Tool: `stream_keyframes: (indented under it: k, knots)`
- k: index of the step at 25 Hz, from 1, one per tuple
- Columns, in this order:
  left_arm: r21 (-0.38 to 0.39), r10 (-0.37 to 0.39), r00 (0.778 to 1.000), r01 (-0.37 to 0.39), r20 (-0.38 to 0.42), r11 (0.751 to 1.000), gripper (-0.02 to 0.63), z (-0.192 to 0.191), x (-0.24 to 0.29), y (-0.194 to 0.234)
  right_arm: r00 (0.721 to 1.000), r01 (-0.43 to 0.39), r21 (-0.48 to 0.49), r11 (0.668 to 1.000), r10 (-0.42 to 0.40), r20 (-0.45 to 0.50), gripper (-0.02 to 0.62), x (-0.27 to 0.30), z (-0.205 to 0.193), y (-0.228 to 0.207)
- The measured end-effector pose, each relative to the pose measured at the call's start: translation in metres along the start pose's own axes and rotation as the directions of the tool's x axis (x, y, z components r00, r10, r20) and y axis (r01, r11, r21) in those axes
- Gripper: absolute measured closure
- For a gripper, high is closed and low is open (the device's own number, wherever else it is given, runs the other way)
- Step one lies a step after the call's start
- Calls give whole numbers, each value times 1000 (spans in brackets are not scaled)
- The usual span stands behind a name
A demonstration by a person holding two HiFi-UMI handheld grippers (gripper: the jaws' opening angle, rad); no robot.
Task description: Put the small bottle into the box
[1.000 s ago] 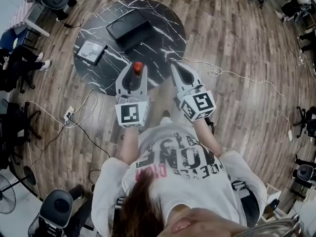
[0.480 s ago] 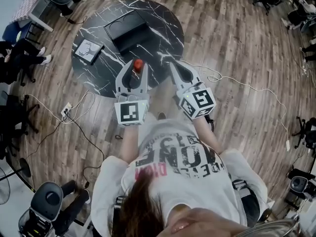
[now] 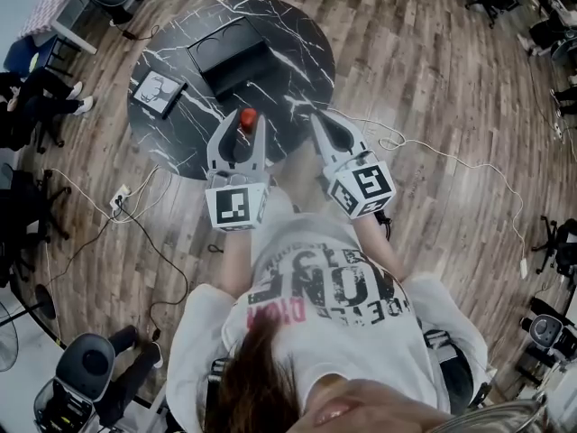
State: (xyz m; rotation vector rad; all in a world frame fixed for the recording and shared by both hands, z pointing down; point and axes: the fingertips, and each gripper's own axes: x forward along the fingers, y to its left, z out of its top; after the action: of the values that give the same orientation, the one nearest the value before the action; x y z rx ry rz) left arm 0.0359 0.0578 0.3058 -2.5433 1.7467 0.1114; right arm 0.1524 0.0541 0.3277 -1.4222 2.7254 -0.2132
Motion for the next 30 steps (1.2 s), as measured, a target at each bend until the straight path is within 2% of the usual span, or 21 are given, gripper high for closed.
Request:
stream_keyframes:
  k: [7,16,30]
  knots:
    - [-8,18,1000,-18,-8,1000,480,-6,20,21,1000,-12,7,1000,12,-9,594,26,-3,-8]
    - [-33,39,999,-39,-25,999,480,-16,74,70,999,-13,2,1000,13,-37,594,93,-1,-29]
    - [-49,16,997,-20,-79,999,480,-44,143,134,996,18,2,1000,-18,-85,594,184,-10,-61]
